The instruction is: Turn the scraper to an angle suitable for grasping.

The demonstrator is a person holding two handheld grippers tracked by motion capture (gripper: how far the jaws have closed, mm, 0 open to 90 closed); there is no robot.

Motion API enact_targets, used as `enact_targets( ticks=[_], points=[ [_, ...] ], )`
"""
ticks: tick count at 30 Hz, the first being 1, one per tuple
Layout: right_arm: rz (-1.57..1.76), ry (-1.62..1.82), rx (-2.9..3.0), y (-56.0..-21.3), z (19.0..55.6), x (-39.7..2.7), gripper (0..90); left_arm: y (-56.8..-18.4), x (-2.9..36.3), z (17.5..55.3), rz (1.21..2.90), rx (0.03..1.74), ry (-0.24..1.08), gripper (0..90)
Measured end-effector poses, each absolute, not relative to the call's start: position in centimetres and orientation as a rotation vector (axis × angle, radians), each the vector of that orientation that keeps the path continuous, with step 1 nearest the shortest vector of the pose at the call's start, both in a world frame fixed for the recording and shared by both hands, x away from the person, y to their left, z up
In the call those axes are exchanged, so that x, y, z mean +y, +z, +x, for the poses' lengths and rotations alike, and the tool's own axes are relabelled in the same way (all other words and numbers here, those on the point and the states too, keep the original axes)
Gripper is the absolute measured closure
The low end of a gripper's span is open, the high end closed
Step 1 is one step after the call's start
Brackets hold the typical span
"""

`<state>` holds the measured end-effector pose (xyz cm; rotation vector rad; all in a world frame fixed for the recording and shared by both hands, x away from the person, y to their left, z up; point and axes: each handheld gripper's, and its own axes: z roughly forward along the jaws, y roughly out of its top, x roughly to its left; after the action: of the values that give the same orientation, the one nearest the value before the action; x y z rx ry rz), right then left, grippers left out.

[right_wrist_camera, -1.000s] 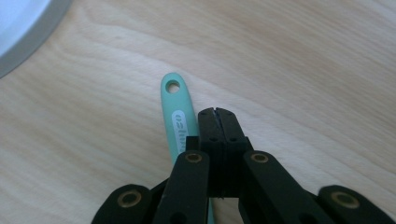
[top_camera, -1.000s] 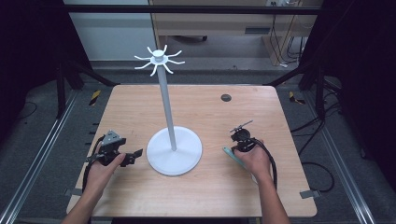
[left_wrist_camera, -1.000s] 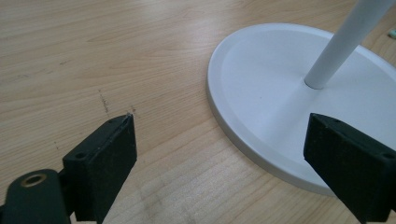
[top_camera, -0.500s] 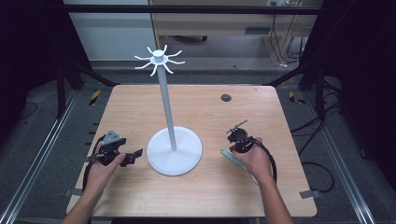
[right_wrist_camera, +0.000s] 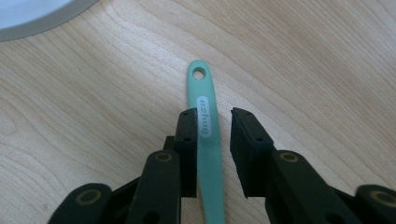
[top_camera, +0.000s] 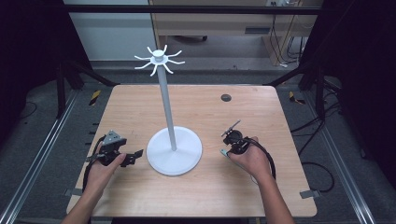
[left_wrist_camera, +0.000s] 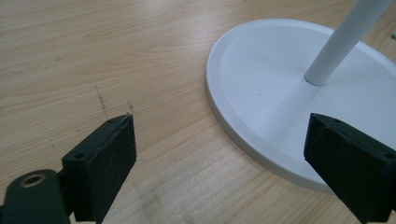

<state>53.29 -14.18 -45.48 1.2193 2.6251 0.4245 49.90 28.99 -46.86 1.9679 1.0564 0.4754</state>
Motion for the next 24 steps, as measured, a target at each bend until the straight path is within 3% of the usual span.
enact_targets(
  ticks=[8, 24],
  points=[
    [1.209, 0.367, 2.663, -45.87, 53.76, -13.71, 66.7, -46.93, 28.94, 49.93, 1.973, 1.056, 0.469, 8.8],
    [1.244, 0.320, 2.683, -46.46, 54.35, -13.73, 66.6, -46.96, 28.81, 49.89, 1.983, 1.048, 0.468, 8.7]
  ],
)
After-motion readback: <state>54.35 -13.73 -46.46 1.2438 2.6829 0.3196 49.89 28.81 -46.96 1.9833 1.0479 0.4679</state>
